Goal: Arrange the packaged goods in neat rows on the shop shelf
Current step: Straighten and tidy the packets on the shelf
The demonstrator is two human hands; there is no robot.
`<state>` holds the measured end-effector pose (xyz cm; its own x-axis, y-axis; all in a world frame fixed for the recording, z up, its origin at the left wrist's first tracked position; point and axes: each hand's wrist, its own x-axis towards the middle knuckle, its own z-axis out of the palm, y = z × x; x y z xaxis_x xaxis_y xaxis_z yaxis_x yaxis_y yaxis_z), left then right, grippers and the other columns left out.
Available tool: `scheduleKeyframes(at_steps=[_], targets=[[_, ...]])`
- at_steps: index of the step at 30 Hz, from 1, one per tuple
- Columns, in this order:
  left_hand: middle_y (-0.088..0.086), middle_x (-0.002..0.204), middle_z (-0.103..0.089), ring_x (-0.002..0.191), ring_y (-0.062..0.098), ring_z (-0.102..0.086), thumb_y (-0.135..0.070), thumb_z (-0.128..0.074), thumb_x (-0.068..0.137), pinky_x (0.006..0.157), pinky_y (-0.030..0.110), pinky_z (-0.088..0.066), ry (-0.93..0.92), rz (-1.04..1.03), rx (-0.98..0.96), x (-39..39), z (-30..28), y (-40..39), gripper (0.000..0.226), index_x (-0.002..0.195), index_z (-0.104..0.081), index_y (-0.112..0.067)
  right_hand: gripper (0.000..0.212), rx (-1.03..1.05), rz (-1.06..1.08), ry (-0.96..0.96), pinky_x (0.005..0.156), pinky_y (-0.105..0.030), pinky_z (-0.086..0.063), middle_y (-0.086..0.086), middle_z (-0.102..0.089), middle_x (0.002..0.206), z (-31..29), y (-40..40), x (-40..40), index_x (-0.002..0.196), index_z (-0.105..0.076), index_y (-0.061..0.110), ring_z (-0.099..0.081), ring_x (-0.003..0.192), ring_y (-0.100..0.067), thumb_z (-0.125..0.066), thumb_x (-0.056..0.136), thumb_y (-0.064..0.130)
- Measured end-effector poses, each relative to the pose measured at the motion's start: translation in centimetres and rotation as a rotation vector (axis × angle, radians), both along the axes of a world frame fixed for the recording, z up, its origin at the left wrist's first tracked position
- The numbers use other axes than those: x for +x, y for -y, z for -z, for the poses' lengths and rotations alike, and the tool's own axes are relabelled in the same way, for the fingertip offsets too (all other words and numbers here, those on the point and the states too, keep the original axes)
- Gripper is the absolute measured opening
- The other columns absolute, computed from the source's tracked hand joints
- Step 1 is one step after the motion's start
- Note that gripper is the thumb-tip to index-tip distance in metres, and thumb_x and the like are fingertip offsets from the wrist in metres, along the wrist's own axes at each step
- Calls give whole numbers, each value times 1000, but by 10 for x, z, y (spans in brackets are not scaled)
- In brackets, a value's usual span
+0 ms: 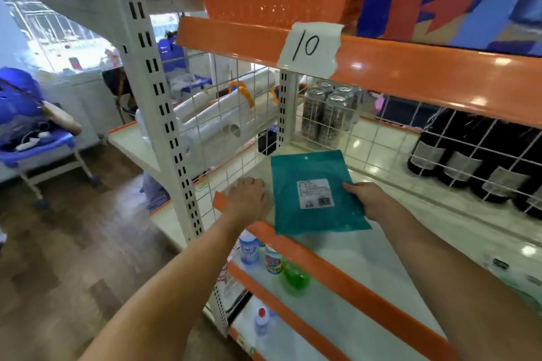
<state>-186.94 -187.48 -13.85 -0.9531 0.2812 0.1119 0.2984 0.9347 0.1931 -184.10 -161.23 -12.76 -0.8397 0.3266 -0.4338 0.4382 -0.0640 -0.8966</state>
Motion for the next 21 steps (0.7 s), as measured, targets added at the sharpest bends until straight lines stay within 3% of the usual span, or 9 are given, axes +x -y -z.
scheduleKeyframes(at_steps=[2,6,11,13,17,21], targets=[[11,129,-51,120,29,-44,-30,-35,99,98,40,-39,25,10,17,6,1,-13,36,126,-51,-12,23,-55,31,-1,63,-39,-54,-21,-65,97,2,-8,16,110,-58,-8,-62,72,-29,-56,94,8],[12,130,-51,121,30,-44,-28,-35,98,98,41,-38,100,24,39,17,7,-42,37,126,-52,-11,14,-109,107,-13,69,-42,-53,-23,-62,110,6,-25,46,93,-59,-4,-61,73,-29,-56,94,10],[12,132,-49,122,30,-42,-27,-34,99,97,39,-38,116,116,57,19,2,-83,37,129,-50,-11,29,-102,219,-44,67,-41,-54,-18,-66,96,-3,-50,79,114,-57,-10,-63,74,-29,-58,93,10],[12,131,-50,121,29,-43,-26,-34,100,96,39,-38,86,169,91,18,-4,-100,36,128,-50,-12,25,-102,279,-55,68,-41,-54,-18,-66,96,-8,-61,91,111,-58,-8,-63,75,-29,-57,94,10],[12,124,-55,115,29,-48,-25,-37,100,93,39,-40,22,292,190,18,-15,-130,33,124,-55,-11,13,-128,398,-83,81,-46,-52,-20,-64,114,-16,-77,119,89,-59,1,-63,80,-29,-55,95,13],[13,122,-56,114,29,-48,-22,-38,99,93,38,-40,65,403,232,22,-14,-151,32,122,-57,-11,12,-121,531,-124,73,-44,-55,-22,-62,119,-16,-84,150,90,-59,0,-62,76,-28,-56,95,11]])
